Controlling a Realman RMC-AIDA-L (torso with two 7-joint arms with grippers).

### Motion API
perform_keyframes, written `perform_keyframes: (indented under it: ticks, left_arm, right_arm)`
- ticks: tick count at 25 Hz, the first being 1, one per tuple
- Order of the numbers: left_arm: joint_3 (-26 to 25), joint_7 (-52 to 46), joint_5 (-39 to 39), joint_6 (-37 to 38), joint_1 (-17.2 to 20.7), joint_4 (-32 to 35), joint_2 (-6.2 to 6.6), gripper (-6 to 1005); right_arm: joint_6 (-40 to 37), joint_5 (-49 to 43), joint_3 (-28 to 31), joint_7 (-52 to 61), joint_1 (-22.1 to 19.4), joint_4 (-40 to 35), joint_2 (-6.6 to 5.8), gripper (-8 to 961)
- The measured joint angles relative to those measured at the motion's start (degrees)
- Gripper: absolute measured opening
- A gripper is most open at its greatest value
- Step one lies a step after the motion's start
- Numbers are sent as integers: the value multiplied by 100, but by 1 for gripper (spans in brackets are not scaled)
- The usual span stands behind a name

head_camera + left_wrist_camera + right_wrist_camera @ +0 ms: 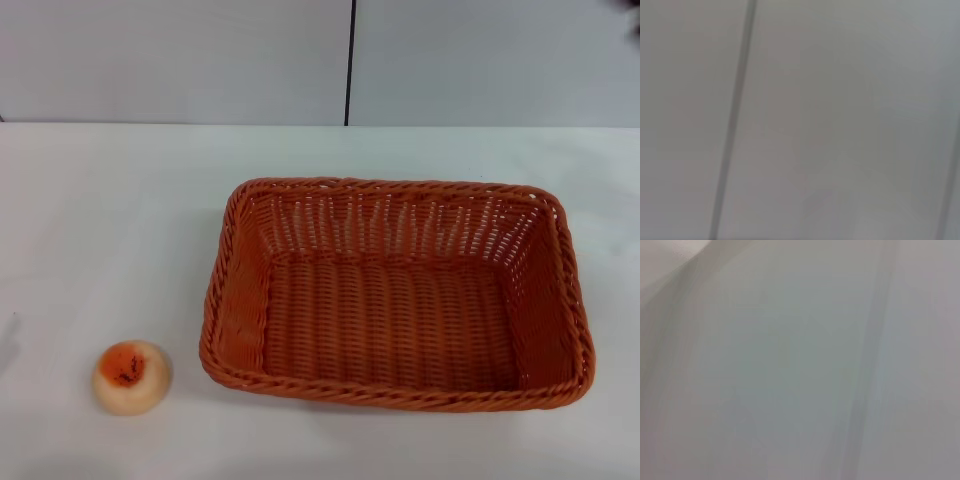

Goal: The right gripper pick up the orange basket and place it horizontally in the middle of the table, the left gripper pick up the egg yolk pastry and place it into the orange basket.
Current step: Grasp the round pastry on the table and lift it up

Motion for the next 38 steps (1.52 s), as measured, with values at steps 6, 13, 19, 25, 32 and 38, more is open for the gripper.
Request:
perform_keyframes:
  ticks: [6,13,19,25,32,38]
  left_arm:
    - [1127,-331,-2,-134,-117,265,-6,826]
    - [2076,-841,268,-389,-295,334,-8,825]
    - [2139,-943,669,-450,-421,272,-18,825]
    - [2201,-943,878,-595,-499,86,-33,824]
    - [2302,-933,891,-765,-528,15,-34,824]
    - [2336,-951,1064,-923,-573,-41,-32,823]
  right_arm:
    - [-344,1534,74,-761,-572,1027,7,379]
    - [-442,1938,272,-921,-830,1615,-8,379]
    - [-462,1937,352,-927,-899,1667,-11,379]
    - [-466,1926,376,-930,-899,1671,-17,381]
    - [-466,1931,375,-932,-890,1677,-23,387]
    - [-444,1939,382,-932,-887,1679,-23,391]
